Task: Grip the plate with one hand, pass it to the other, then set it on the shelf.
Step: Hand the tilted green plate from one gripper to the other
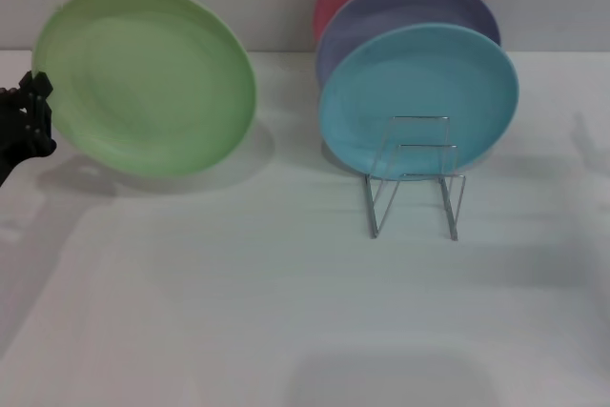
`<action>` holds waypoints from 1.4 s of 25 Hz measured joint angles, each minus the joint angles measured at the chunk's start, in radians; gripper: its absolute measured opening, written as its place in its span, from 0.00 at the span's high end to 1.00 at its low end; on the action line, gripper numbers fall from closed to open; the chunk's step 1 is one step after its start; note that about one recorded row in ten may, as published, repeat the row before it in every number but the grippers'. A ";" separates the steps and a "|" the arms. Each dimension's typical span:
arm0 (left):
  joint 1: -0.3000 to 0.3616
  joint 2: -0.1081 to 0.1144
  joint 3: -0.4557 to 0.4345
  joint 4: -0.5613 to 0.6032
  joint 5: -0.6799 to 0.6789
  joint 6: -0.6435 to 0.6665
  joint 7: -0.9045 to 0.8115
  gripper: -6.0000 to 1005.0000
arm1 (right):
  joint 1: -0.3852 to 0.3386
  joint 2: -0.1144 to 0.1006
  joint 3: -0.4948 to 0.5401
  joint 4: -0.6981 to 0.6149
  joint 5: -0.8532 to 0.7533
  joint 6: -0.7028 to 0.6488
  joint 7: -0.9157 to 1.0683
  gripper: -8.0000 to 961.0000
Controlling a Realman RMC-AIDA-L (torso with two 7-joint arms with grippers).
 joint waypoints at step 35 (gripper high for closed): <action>-0.013 0.025 0.072 -0.027 0.019 0.010 -0.272 0.96 | -0.100 0.005 -0.153 -0.187 -0.090 0.355 -0.104 0.19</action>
